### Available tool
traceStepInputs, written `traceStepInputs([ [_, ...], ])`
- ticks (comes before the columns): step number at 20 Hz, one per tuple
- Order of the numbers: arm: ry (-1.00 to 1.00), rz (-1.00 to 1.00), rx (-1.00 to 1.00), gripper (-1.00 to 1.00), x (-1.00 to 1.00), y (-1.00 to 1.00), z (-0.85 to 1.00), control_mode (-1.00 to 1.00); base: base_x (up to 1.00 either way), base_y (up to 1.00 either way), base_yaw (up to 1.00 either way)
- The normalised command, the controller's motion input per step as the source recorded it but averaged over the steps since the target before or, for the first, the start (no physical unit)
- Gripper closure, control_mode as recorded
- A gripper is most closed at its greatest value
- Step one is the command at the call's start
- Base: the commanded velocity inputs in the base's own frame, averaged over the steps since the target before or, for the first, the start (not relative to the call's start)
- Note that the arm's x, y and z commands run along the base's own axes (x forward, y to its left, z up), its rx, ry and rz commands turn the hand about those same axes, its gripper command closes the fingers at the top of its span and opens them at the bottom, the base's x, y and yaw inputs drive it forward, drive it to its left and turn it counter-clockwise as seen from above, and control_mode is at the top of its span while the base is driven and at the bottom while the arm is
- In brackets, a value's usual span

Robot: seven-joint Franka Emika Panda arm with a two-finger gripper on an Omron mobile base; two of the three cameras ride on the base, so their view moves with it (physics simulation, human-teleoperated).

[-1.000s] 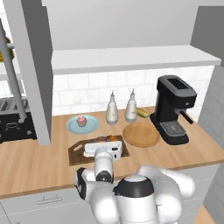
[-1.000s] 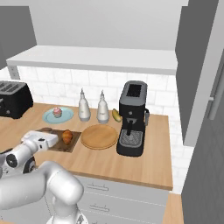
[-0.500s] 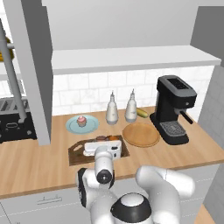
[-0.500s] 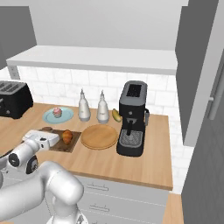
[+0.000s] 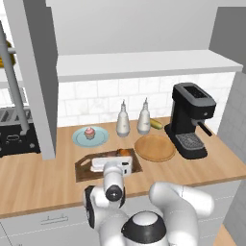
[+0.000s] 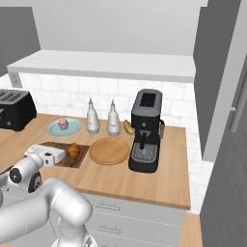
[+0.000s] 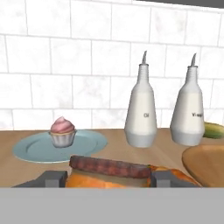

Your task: From the different types of pastries on the counter, select a croissant and place it on the cutting board. Then retrieve a jar of jam from the cabinet and place it alongside the croissant on the cutting board.

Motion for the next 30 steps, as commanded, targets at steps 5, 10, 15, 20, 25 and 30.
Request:
traceStepInputs([
  [5,0.0,0.0,0.05,-1.0,-0.04,0.3,0.0,-1.0,0.0,0.0,0.0],
  [10,0.0,0.0,0.03,-1.0,-0.4,0.61,0.18,-1.0,0.0,0.0,0.0],
  [15,0.0,0.0,0.02,-1.0,-0.74,0.79,0.78,-1.0,0.0,0.0,0.0],
  [20,0.02,-0.01,0.01,-1.0,-0.94,0.82,0.92,-1.0,0.0,0.0,0.0],
  [25,0.1,-0.08,0.03,-1.0,-1.0,0.78,0.87,-1.0,0.0,0.0,0.0],
  [30,0.01,-0.14,0.0,-1.0,-1.0,0.84,0.72,-1.0,0.0,0.0,0.0],
])
